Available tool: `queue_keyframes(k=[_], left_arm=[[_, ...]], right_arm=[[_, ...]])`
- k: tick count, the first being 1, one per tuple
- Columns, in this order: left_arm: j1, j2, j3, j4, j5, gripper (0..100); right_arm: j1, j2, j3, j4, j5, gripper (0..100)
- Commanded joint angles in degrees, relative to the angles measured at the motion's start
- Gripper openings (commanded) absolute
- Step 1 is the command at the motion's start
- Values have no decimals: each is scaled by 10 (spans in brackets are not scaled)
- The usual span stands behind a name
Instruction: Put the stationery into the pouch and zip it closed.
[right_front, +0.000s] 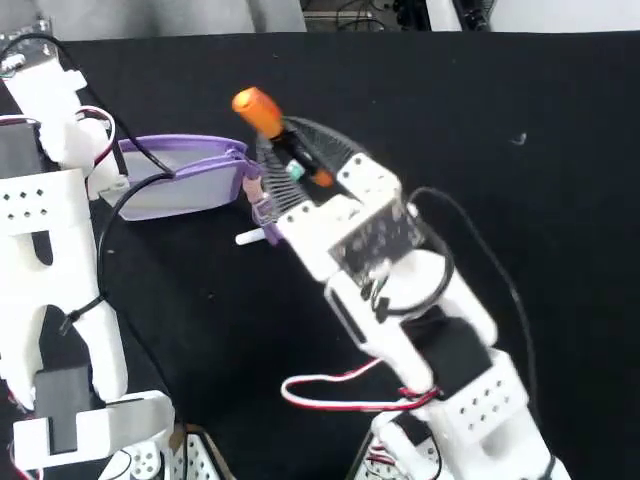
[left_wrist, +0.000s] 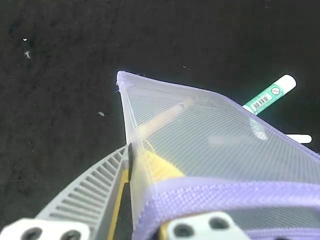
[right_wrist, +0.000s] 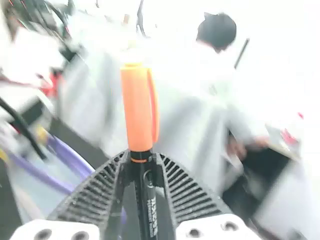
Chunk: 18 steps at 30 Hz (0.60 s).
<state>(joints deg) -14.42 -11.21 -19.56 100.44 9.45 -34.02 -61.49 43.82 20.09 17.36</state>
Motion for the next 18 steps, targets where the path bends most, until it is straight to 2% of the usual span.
queue_keyframes(k=[1, 10, 18], left_arm=[[7, -8, -14, 4, 7, 28], [7, -6, -14, 4, 7, 28], [7, -5, -14, 4, 7, 28]], right_arm=[[-47, -15, 36, -147, -26, 11], [-91, -7, 148, -422, -108, 11], [-91, 148, 166, -571, -118, 11]])
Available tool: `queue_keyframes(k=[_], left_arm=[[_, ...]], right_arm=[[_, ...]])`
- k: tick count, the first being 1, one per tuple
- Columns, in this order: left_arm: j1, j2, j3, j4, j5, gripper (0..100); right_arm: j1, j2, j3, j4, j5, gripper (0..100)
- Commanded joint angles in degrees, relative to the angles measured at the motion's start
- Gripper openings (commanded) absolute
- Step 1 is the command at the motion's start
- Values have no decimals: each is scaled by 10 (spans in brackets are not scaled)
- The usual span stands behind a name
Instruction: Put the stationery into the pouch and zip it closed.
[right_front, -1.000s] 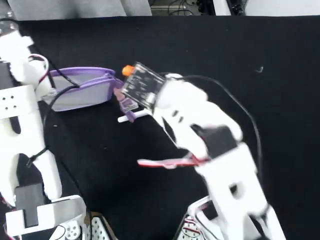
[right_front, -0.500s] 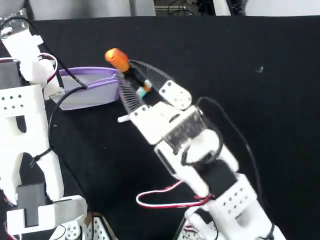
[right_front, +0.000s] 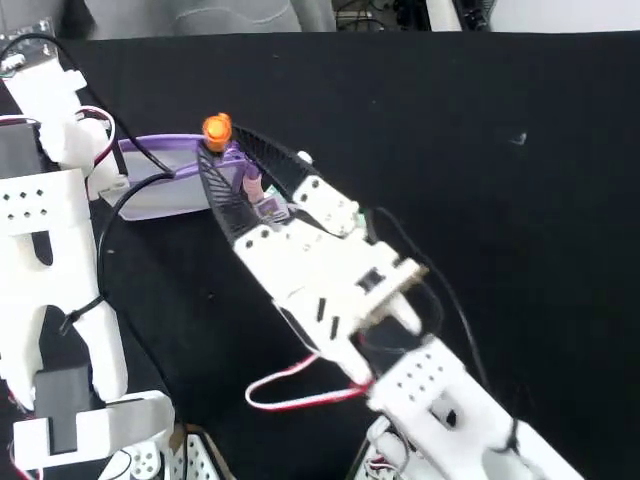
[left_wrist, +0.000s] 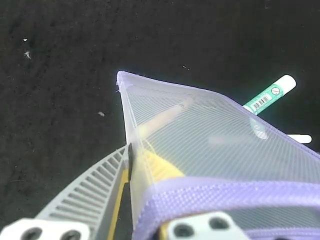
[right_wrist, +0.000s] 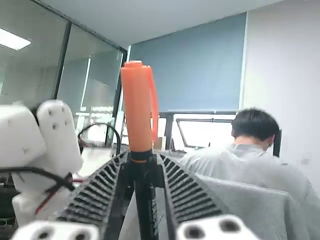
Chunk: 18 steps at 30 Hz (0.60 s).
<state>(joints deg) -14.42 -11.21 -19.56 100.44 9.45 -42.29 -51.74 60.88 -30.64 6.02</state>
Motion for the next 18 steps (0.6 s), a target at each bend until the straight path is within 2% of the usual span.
queue_keyframes(k=[1, 8, 18], left_arm=[[7, -5, -14, 4, 7, 28], [7, -8, -11, 4, 7, 28], [7, -7, -11, 4, 7, 28]], right_arm=[[-8, 71, -5, -86, -4, 11], [-2, 193, -26, -177, -1, 11], [6, 320, -60, -176, -1, 41]])
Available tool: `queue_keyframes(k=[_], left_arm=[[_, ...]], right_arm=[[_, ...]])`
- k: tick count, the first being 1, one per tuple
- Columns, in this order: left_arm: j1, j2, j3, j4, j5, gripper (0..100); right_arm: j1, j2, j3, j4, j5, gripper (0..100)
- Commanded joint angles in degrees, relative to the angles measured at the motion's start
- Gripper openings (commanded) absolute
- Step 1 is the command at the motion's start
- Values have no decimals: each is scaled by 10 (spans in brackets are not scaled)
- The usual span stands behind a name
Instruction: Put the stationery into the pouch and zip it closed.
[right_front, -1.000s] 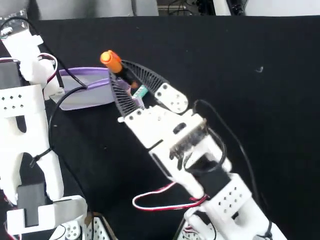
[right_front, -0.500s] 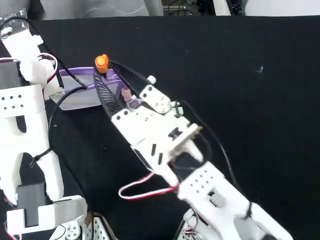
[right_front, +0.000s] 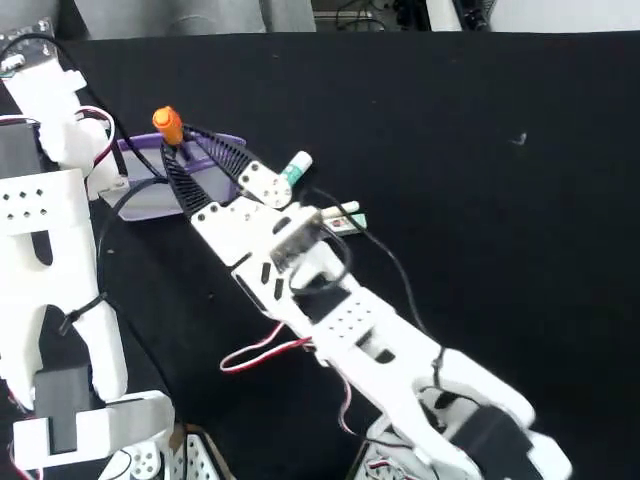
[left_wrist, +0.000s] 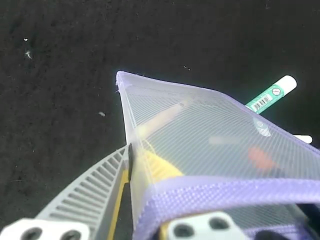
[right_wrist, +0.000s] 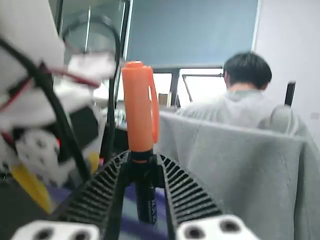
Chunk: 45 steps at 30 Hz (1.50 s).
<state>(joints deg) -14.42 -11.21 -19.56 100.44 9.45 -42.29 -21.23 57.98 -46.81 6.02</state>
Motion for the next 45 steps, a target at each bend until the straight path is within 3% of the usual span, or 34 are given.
queue_keyframes(k=[1, 5, 11, 21, 27, 30, 34, 45], left_arm=[[7, -7, -12, 4, 7, 28], [7, -7, -12, 3, 7, 28], [3, -7, -12, 3, 7, 28], [-13, -8, -17, 3, 5, 28], [-62, -4, -38, -2, 3, 28], [-84, -4, -49, -2, 3, 29], [-102, -4, -52, -2, 2, 29], [-166, -3, -46, -10, -19, 29]], right_arm=[[6, 19, -31, -14, -1, 76], [4, 11, -19, -14, -4, 209], [4, -68, -7, 46, -2, 221], [91, -417, -10, 479, 8, 219], [105, -536, -2, 739, 200, 219], [105, -529, 13, 814, 274, 219], [106, -472, 44, 836, 328, 218], [107, -94, -66, 839, 431, 218]])
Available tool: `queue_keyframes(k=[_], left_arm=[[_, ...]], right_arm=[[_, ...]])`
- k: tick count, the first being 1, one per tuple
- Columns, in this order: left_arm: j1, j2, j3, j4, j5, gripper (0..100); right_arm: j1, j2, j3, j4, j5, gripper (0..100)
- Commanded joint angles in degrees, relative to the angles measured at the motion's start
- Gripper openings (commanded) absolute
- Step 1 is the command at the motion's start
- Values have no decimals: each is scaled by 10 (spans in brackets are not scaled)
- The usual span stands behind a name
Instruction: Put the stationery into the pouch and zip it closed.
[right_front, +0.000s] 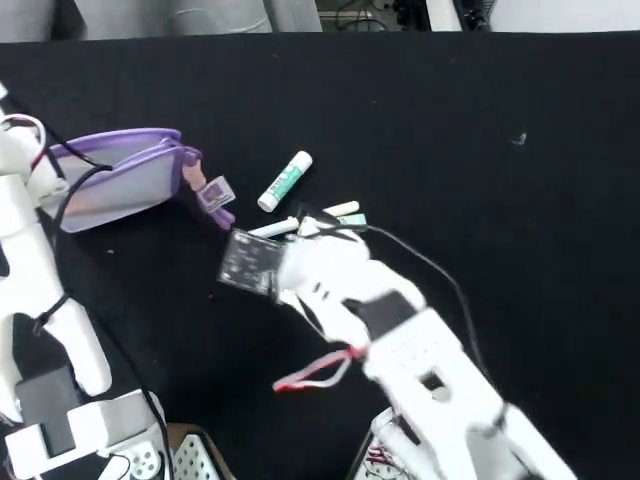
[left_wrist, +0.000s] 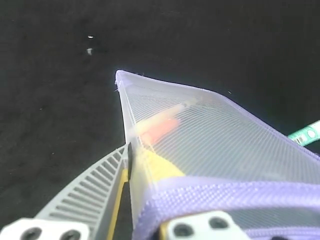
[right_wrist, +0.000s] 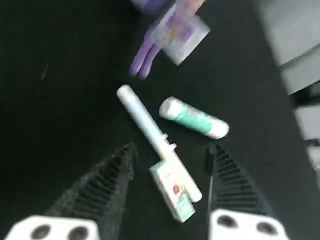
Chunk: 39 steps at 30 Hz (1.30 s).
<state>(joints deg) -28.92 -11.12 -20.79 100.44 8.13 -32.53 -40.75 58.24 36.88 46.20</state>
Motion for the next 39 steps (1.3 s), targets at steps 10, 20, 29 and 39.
queue_keyframes(k=[10, 20, 29, 39], left_arm=[[-41, -4, -22, -23, -25, 29], [-41, -4, -21, -23, -25, 29], [-36, -4, -21, -23, -22, 29], [0, -5, -22, -17, -21, 29]], right_arm=[[11, 428, -299, 16, 86, 218], [39, 700, -619, 171, 108, 190], [39, 799, -812, 361, 108, 11], [51, 537, -822, 395, 24, 11]])
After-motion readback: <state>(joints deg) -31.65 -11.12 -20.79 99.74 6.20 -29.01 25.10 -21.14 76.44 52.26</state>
